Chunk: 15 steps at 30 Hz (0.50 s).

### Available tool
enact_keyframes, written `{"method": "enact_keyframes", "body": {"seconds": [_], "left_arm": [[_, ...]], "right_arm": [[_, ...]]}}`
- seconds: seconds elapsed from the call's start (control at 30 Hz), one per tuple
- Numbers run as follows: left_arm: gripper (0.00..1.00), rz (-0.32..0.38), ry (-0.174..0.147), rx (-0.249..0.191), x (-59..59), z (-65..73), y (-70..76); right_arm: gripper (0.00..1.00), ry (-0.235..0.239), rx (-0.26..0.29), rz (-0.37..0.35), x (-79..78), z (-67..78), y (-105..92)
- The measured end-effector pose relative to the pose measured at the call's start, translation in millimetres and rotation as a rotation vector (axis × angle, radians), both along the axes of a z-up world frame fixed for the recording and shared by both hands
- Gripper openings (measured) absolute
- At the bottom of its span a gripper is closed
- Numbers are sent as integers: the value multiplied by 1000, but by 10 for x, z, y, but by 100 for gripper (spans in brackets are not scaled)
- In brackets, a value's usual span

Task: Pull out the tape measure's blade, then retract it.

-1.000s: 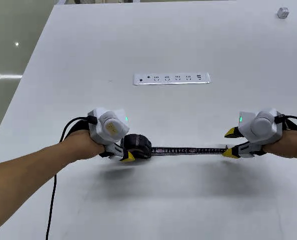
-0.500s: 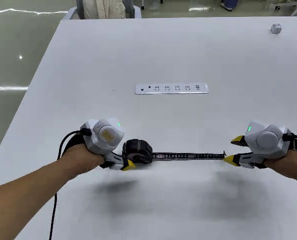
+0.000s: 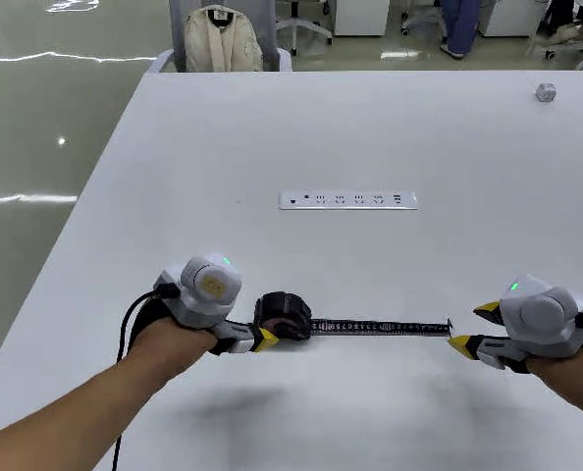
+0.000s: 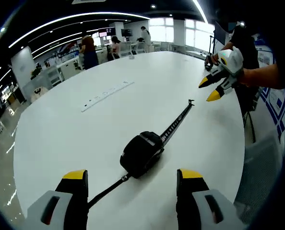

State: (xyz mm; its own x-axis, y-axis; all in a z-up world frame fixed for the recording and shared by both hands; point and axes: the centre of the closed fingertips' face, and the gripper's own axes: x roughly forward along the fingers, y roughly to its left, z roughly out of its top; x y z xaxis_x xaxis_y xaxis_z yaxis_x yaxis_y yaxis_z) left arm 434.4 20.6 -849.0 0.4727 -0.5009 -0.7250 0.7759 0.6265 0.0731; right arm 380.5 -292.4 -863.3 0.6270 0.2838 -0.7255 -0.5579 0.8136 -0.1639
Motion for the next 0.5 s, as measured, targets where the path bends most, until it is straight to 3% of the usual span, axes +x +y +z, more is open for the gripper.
{"method": "enact_keyframes", "body": {"seconds": [0.13, 0.3, 0.5], "left_arm": [[73, 60, 0, -39, -55, 72, 20], [75, 106, -11, -51, -121, 131, 47], [80, 143, -30, -71, -210, 211, 62]], "right_arm": [[39, -18, 19, -45, -101, 34, 25], [39, -56, 42, -132, -192, 134, 23], [41, -77, 78, -174, -338, 244, 79]]}}
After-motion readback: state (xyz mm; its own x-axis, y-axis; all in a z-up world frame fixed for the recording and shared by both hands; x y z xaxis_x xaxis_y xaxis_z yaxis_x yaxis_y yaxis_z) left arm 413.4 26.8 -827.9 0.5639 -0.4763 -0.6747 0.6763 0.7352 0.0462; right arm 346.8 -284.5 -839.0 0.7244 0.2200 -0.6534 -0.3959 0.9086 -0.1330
